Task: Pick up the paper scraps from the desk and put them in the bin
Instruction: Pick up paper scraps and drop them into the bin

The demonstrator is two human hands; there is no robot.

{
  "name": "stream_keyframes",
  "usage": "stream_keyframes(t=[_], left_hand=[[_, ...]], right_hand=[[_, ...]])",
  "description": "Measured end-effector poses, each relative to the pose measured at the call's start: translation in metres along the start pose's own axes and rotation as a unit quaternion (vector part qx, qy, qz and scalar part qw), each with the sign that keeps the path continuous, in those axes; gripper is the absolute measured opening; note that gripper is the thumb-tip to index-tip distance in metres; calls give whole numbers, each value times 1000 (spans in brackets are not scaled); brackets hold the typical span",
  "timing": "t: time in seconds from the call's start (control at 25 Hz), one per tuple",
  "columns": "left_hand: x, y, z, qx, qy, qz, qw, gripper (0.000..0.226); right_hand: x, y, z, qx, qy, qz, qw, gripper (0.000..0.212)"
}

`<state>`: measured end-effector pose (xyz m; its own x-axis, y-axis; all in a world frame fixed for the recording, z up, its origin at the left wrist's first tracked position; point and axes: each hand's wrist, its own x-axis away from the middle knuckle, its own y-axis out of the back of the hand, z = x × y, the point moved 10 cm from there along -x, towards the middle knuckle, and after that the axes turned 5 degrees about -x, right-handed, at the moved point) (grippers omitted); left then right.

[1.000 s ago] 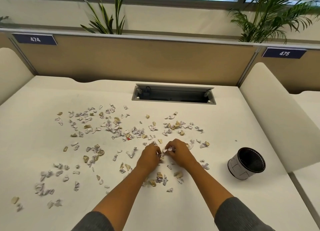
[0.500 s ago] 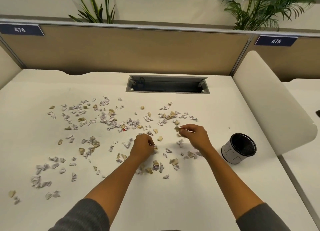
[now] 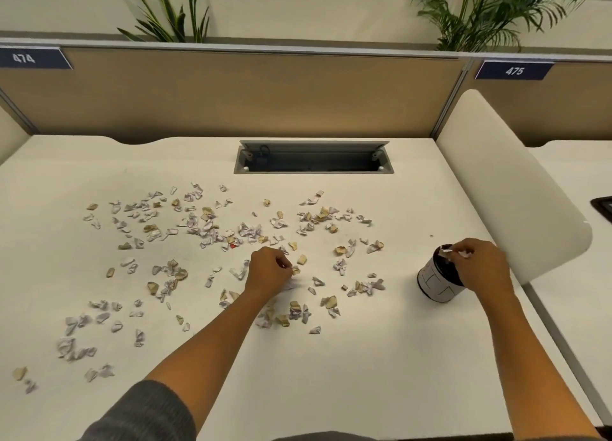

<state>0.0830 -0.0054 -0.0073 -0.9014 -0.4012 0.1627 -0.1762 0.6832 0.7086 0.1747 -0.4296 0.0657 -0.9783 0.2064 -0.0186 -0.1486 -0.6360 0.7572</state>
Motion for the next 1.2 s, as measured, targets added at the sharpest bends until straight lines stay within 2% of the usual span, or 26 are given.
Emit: stream_keyframes(t=[0.2, 0.32, 0.4, 0.44, 0.52, 0.56, 0.6, 0.64, 0.72, 0.8, 0.88, 1.0, 1.08, 1.16, 1.2], left_hand=[[3, -3, -13, 11, -8, 4, 1000, 11], [5, -7, -26, 25, -11, 10, 1000, 8], [8, -11, -40, 42, -20, 18, 999, 4], [10, -13, -49, 52, -26, 22, 998, 4], [16, -18, -69, 63, -45, 25, 997, 6], [19, -22, -78, 66, -55, 27, 996, 8], [23, -26, -86, 69, -64, 31, 995, 8], [27, -31, -94, 72, -74, 37, 994, 9], [36, -41, -105, 79, -90, 55, 991, 14], [44, -53, -110, 90, -85, 89, 988, 17], [48, -60, -113, 104, -76, 117, 985, 23], [45, -58, -114, 162, -57, 141, 975, 23], [38, -49, -108, 161, -42, 119, 979, 21], [32, -44, -99, 108, -46, 106, 987, 21], [31, -46, -93, 67, -52, 116, 990, 23]], right_hand=[[7, -11, -5, 53, -34, 43, 997, 24], [19, -9, 18, 42, 17, -12, 999, 24], [34, -14, 44, -52, 62, -46, 996, 21], [42, -24, 54, -120, 69, -38, 990, 20], [59, -68, 63, -268, 10, 41, 962, 17], [73, -98, 61, -347, -64, 104, 930, 15], [88, -130, 59, -420, -154, 168, 879, 18], [105, -157, 59, -486, -242, 218, 811, 23], [129, -190, 66, -591, -361, 266, 670, 33], [137, -201, 75, -655, -408, 269, 576, 37], [136, -200, 78, -689, -425, 251, 530, 34], [128, -192, 72, -714, -434, 231, 498, 31], [118, -177, 64, -742, -433, 200, 471, 34], [97, -152, 52, -768, -409, 160, 465, 34], [84, -136, 44, -776, -391, 138, 475, 33]])
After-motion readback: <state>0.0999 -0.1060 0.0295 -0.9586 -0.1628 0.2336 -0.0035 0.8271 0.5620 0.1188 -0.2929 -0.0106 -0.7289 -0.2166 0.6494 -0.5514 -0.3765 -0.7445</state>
